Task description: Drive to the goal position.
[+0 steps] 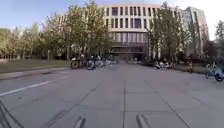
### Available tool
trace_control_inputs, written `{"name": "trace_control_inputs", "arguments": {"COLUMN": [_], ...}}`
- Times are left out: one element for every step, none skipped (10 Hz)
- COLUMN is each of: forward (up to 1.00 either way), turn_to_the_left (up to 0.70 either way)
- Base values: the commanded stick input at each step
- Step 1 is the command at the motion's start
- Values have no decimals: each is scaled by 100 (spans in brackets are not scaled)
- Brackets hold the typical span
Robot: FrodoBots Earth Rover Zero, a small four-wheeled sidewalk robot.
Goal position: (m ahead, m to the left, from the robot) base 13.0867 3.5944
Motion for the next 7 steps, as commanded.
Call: {"name": "trace_control_inputs", "arguments": {"forward": [60, 60, 60, 60, 60, 60, 60], "turn_to_the_left": [0, 0, 0, 0, 0, 0, 0]}}
